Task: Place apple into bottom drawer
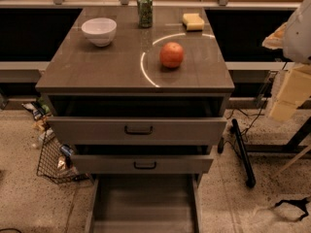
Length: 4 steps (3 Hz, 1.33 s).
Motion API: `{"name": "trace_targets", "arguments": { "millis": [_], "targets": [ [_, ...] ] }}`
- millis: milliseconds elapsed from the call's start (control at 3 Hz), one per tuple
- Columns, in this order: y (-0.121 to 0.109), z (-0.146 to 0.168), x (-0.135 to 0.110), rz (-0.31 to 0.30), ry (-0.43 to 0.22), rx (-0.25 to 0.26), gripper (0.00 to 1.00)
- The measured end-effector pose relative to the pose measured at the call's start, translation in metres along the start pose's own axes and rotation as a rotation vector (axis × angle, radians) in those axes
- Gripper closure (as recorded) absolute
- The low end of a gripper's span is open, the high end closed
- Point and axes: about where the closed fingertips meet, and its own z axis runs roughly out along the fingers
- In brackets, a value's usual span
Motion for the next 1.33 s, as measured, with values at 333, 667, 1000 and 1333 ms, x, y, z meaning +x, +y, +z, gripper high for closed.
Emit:
{"name": "trace_targets", "arguments": {
  "millis": [333,667,1000,1333],
  "targets": [
    [0.000,0.000,0.000,0.000,0.000,0.000,0.00],
    [-0.021,0.021,-0.021,0.083,-0.110,0.042,0.00],
    [-0.055,0.043,-0.042,0.181,-0.230,0.096,0.00],
    [-0.088,0.068,-0.067,0.229,-0.356,0.126,0.00]
  ]
}}
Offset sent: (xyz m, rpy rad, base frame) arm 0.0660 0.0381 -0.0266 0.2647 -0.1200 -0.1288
